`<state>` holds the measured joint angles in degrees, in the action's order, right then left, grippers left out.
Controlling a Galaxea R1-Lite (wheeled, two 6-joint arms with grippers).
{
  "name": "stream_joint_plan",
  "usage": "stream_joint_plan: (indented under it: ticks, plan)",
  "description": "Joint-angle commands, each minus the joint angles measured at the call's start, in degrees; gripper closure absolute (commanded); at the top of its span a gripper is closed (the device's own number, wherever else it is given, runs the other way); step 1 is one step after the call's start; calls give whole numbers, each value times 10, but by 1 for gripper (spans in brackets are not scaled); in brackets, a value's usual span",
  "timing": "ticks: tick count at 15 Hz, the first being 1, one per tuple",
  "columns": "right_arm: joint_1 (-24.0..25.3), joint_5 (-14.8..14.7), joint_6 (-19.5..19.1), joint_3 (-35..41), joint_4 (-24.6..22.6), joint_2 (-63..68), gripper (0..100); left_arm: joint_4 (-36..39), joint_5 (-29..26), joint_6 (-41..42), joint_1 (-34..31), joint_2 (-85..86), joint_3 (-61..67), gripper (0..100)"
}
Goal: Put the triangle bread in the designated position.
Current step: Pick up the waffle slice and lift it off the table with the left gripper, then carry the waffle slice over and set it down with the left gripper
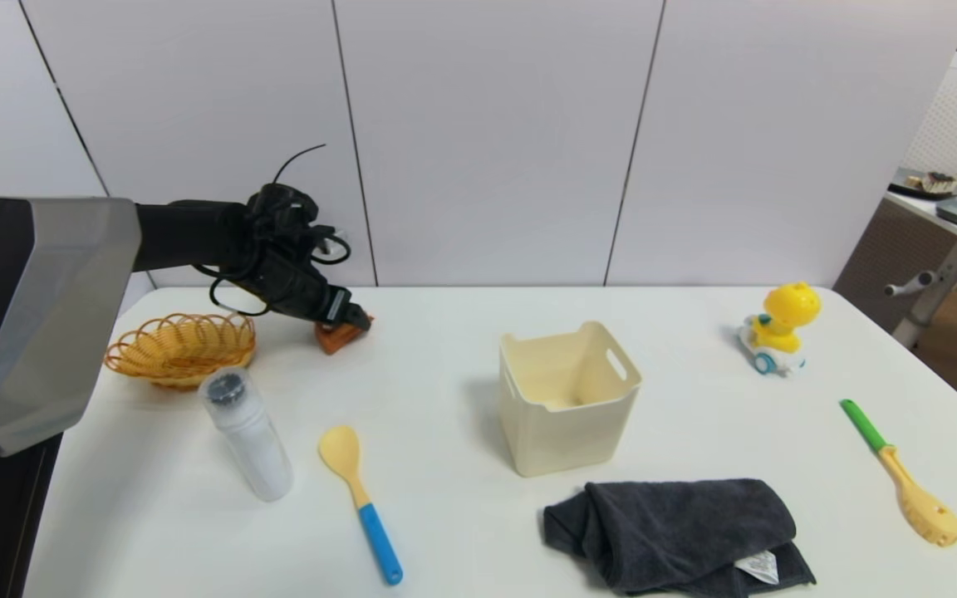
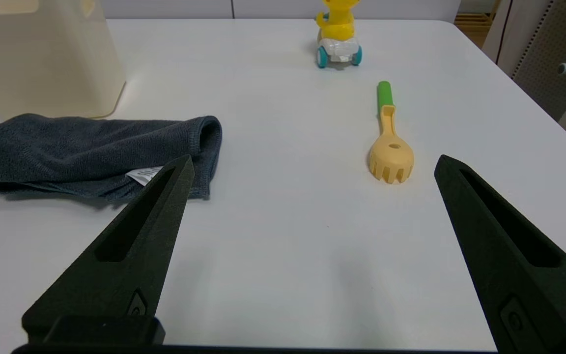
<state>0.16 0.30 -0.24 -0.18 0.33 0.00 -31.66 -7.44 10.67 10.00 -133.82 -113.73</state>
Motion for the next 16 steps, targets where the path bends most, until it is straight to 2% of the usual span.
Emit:
stream_joint_plan:
  ticks: [1,10,16]
  plan:
    - [0,0,0,0,0,1,0,2,1,0,2,-10,0,100]
    - [0,0,-1,0,0,1,0,6,1,1,2,10,0,100]
    - [0,0,0,0,0,1,0,-7,1,-10,1,133,3,100]
